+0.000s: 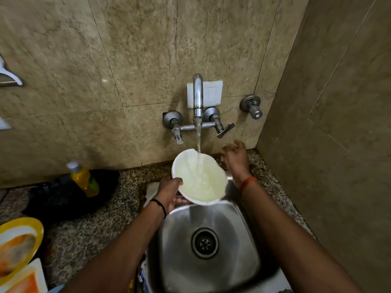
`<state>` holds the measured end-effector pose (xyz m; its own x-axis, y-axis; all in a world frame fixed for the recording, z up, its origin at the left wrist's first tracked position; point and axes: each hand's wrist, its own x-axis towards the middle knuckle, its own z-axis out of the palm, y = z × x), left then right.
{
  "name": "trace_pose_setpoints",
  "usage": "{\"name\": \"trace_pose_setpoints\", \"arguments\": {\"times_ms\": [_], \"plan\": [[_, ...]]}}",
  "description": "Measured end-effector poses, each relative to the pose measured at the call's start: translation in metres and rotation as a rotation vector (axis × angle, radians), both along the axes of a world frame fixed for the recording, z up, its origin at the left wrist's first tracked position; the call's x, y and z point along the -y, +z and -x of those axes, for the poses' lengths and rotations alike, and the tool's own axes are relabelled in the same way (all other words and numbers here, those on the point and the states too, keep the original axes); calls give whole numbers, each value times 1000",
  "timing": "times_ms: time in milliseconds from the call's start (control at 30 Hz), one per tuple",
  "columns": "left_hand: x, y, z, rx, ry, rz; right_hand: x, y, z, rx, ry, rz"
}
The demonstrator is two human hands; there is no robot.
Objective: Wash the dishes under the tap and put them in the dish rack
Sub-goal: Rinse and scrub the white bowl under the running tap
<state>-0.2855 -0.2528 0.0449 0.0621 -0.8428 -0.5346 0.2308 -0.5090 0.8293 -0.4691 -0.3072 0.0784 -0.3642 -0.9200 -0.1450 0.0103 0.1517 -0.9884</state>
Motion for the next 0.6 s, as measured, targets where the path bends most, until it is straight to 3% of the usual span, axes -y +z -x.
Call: {"name": "trace_pose_setpoints", "arguments": {"times_ms": [100, 267, 433, 600], "plan": [[8, 11, 8, 235, -89, 56, 22, 23, 1, -26, 32, 2], [24, 32, 25, 880, -338, 311, 50, 33, -8, -146, -20, -47], [40, 49, 41, 1228, -593, 450, 60, 31, -3, -207, 4, -99], [45, 59, 52, 1522, -810, 577, 61, 33, -4, -49, 33, -115]]}}
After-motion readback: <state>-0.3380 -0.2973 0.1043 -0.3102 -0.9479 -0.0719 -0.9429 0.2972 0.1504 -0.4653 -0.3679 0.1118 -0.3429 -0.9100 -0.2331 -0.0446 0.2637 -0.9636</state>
